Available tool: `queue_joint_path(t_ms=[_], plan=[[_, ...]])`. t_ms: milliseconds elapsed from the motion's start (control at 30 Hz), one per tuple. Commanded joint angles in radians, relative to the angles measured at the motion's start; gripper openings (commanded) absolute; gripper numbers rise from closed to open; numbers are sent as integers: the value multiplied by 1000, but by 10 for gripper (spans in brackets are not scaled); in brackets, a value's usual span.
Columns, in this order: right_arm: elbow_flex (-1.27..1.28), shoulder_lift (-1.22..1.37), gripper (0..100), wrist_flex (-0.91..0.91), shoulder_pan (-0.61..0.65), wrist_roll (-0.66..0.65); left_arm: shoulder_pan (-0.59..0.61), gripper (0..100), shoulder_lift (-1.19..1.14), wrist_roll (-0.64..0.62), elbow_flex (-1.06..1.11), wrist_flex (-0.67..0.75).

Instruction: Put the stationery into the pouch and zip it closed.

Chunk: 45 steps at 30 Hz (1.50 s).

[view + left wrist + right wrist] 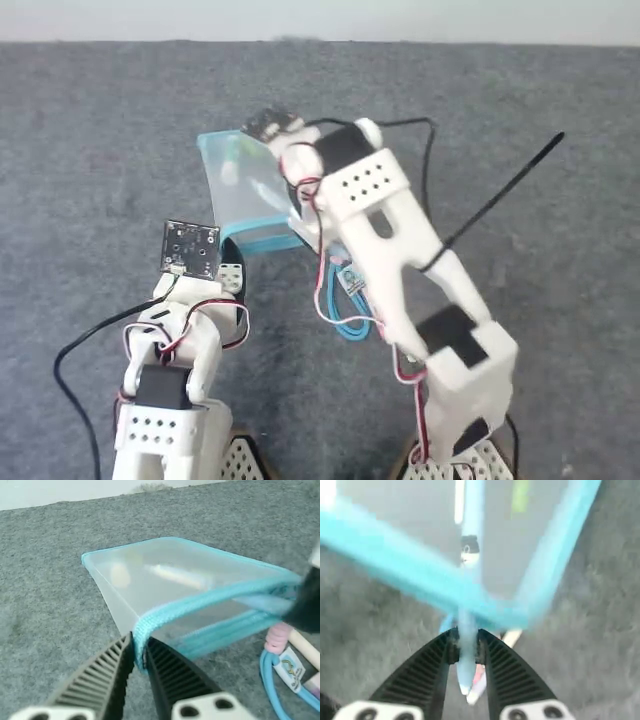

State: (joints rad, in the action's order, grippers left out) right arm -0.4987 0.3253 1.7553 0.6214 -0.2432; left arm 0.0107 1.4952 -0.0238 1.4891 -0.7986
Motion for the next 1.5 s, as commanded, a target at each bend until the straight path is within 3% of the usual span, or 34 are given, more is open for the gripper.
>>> queue_joint_path(t_ms=[0, 267, 600, 833, 1100, 1467], plan=[[-222, 45, 14, 38, 25, 61, -8, 11, 20, 12, -5, 6], [-342, 64, 247, 33, 22, 91, -8, 11, 20, 12, -4, 6], [-262, -171, 242, 39, -21, 86, -6, 11, 20, 12, -4, 6], [295, -472, 195, -16, -104, -15, 0, 11, 21, 12, -19, -5], [1097, -808, 196, -404, -101, -26, 2, 11, 21, 11, -27, -15], [1412, -831, 198, -559, -117, -61, 2, 11, 21, 11, -24, -15]])
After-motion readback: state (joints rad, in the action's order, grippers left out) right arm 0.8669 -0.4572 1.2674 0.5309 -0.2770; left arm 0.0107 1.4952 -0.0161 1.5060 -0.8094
